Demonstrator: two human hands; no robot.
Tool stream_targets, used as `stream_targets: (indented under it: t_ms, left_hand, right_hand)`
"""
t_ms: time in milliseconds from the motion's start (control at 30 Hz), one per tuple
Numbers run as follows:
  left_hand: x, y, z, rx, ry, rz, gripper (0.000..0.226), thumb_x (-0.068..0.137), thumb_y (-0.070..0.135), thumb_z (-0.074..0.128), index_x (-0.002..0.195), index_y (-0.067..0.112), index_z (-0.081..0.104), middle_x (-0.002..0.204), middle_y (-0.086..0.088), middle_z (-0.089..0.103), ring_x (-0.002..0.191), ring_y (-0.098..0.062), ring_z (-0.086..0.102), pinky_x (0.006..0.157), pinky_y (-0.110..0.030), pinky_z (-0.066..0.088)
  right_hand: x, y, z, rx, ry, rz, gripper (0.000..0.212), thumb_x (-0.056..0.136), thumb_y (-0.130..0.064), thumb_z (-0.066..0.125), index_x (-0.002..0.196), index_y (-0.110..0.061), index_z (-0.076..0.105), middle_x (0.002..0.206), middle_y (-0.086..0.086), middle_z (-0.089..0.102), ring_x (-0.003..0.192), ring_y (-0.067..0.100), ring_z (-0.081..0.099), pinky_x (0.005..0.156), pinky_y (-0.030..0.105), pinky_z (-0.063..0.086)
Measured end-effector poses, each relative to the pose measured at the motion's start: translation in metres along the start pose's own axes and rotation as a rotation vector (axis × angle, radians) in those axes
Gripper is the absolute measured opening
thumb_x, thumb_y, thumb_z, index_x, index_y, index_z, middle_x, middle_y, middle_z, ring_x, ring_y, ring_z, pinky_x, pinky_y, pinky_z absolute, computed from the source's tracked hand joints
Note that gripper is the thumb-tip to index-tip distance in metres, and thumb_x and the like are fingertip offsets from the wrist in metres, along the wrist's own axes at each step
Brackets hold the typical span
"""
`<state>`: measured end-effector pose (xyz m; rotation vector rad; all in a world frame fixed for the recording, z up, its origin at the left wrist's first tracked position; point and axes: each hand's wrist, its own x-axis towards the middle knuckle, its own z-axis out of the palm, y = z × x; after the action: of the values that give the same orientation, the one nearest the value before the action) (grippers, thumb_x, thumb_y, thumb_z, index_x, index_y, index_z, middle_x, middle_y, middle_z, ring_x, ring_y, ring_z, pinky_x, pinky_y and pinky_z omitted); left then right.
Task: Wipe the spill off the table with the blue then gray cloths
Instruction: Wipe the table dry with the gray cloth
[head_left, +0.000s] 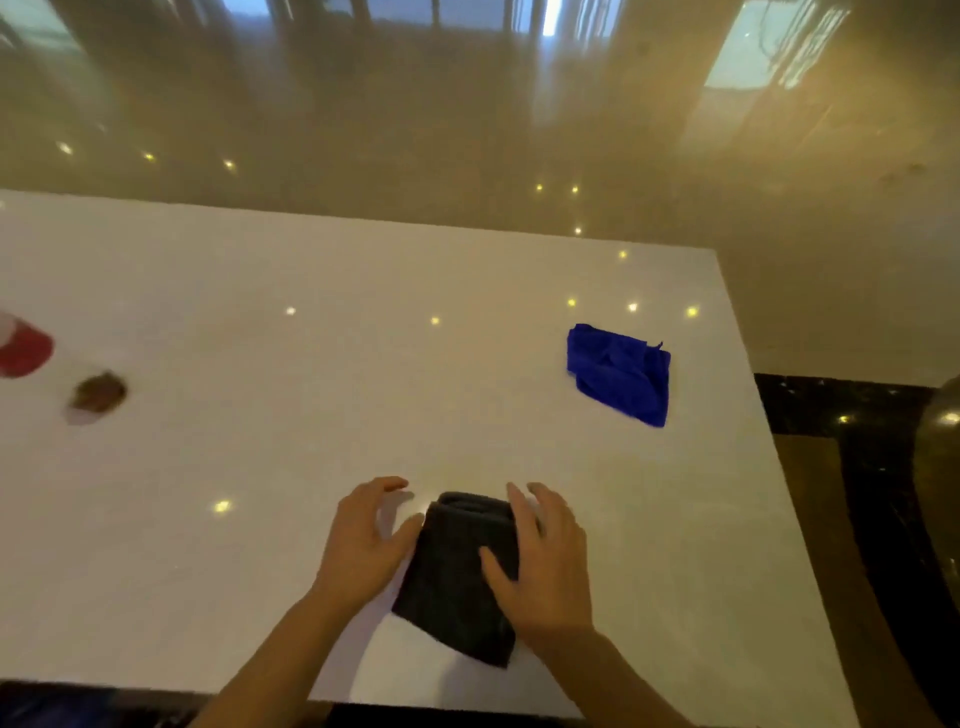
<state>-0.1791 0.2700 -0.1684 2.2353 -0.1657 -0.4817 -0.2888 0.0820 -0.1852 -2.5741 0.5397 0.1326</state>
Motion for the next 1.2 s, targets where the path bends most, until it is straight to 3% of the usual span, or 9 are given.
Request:
stream_targets:
  t_ms: [100,200,433,567,733,800,867,967,1200]
  left_hand:
    - [-0.004,-0.061,-0.029,0.436,0.325,-0.168,0.064,0.090,0.047,0.057,0.139,0.008,0.046,0.148,-0.023,0.045,0.136,-0.044,0.039,0.110,-0.056,0.036]
    - [-0.006,-0.103,-0.036,0.625,0.252,-0.394,0.087,0.089,0.073,0.020,0.157,0.020,0.007,0.166,-0.020,0.005,0.151,-0.041,0.001,0.122,-0.056,0.009]
    - [-0.003,-0.132,-0.024,0.691,0.306,-0.377,0.084,0.087,0.075,0.018,0.157,0.030,0.005,0.167,-0.012,0.006,0.153,-0.034,-0.002,0.121,-0.053,0.006]
    - [-0.006,-0.126,-0.025,0.678,0.273,-0.381,0.083,0.088,0.075,0.015,0.157,0.030,0.006,0.167,-0.013,0.006,0.153,-0.035,-0.002,0.122,-0.052,0.003]
    - [-0.005,-0.116,-0.030,0.632,0.234,-0.397,0.079,0.089,0.070,0.009,0.158,0.030,0.001,0.167,-0.011,-0.001,0.153,-0.033,-0.008,0.122,-0.054,0.004]
    - [-0.005,-0.116,-0.033,0.611,0.238,-0.398,0.075,0.091,0.065,0.007,0.157,0.030,0.002,0.167,-0.010,0.000,0.153,-0.032,-0.009,0.122,-0.055,0.006]
    - [-0.005,-0.118,-0.034,0.590,0.271,-0.397,0.069,0.095,0.059,0.007,0.158,0.031,0.010,0.167,-0.007,0.002,0.154,-0.031,-0.006,0.123,-0.054,0.008]
    - [0.004,-0.117,-0.042,0.495,0.371,-0.374,0.059,0.098,0.050,0.014,0.151,0.034,0.035,0.164,0.000,0.015,0.154,-0.030,0.005,0.122,-0.053,0.013]
    - [0.038,-0.126,-0.058,0.444,0.433,-0.318,0.054,0.097,0.054,0.017,0.148,0.044,0.035,0.162,0.015,0.018,0.155,-0.022,0.001,0.124,-0.047,0.004]
  right_hand:
    - [-0.002,-0.024,0.053,-0.187,-0.211,-0.411,0.081,0.088,-0.075,0.049,0.159,-0.038,0.033,0.168,0.010,0.033,0.154,0.042,0.025,0.117,0.073,0.027]
    - [0.079,-0.028,0.061,-0.293,-0.204,-0.557,0.081,0.088,-0.081,0.040,0.160,-0.046,0.025,0.172,0.008,0.018,0.158,0.042,0.006,0.115,0.076,0.019]
    - [0.329,-0.079,0.019,-0.321,-0.040,0.000,0.082,0.092,-0.079,0.017,0.163,-0.037,0.013,0.174,0.014,0.004,0.157,0.046,-0.002,0.121,0.071,0.002]
    - [0.202,-0.095,0.056,-0.366,-0.025,-0.253,0.078,0.095,-0.070,0.037,0.161,-0.030,0.028,0.171,0.017,0.017,0.155,0.048,0.011,0.120,0.072,0.008]
    - [-0.041,-0.089,0.120,-0.303,-0.377,-0.465,0.058,0.091,-0.066,0.054,0.144,-0.044,0.050,0.150,-0.001,0.045,0.129,0.036,0.059,0.123,0.057,0.007]
    - [-0.033,-0.094,0.123,-0.364,-0.317,-0.545,0.058,0.097,-0.063,0.044,0.153,-0.045,0.040,0.150,-0.003,0.045,0.136,0.036,0.047,0.120,0.058,0.023]
    - [0.000,-0.096,0.118,-0.445,-0.357,-0.714,0.069,0.093,-0.069,0.044,0.157,-0.045,0.033,0.163,0.002,0.035,0.150,0.041,0.024,0.115,0.070,0.030]
    - [0.090,-0.131,0.117,-0.278,-0.303,-0.772,0.082,0.087,-0.083,0.039,0.156,-0.039,0.038,0.170,0.007,0.024,0.154,0.044,0.021,0.120,0.072,0.010]
    - [0.375,-0.240,0.091,-0.348,-0.243,-0.262,0.090,0.089,-0.087,0.019,0.164,-0.038,0.012,0.174,0.010,-0.005,0.157,0.046,-0.008,0.121,0.071,-0.005]
